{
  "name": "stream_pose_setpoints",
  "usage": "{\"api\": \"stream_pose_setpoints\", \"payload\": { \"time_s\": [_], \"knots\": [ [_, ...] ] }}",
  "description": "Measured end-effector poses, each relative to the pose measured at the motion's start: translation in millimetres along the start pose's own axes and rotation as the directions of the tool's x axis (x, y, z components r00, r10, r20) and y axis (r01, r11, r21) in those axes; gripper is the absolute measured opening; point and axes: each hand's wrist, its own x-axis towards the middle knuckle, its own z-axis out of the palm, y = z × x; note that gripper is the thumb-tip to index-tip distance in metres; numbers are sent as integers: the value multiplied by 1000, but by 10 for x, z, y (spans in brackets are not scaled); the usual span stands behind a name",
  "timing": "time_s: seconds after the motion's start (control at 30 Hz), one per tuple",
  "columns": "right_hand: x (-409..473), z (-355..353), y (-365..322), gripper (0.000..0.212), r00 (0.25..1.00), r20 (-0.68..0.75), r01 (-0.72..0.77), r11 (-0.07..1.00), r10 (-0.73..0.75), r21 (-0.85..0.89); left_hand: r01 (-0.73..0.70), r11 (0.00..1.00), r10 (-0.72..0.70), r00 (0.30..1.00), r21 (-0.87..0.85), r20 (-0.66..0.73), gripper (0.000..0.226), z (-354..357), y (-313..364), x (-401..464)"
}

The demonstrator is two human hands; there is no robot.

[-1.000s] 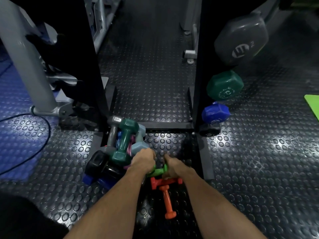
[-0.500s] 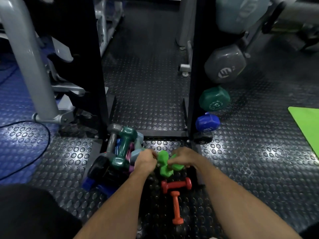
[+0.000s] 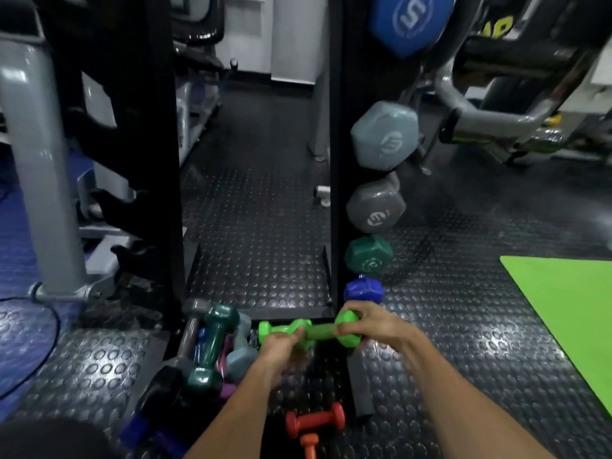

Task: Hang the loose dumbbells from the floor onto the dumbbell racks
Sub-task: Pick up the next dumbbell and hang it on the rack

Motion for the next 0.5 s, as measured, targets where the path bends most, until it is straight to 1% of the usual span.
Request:
{"api": "stream_pose_setpoints", "payload": {
  "time_s": [0.07, 0.2, 0.3, 0.37, 0.43, 0.5],
  "knots": [
    [-104, -70, -55, 34, 1000, -19, 23, 995, -21, 93, -72, 997, 72, 997, 22, -15, 44, 4, 112, 23],
    [-287, -240, -259, 40, 995, -31, 97, 981, -93, 167, -179, 980, 180, 984, -90, 10, 38, 20, 474, -51],
    [-476, -372, -435, 54, 986, -90, 154, 965, -138, 214, -260, 950, 275, 959, -172, 70, 29, -17, 839, -300],
    [-637, -455, -536, 64, 974, -163, 197, 948, -159, 251, -313, 933, 336, 935, -178, 116, 31, -42, 1084, -519],
    [-854, -556, -674, 59, 949, -231, 273, 927, -216, 255, -377, 911, 403, 900, -169, 165, 34, -37, 1342, -770],
    [-1120, -687, -834, 51, 909, -306, 364, 898, -284, 249, -448, 884, 468, 851, -137, 238, 39, 30, 1630, -1055]
  ]
}}
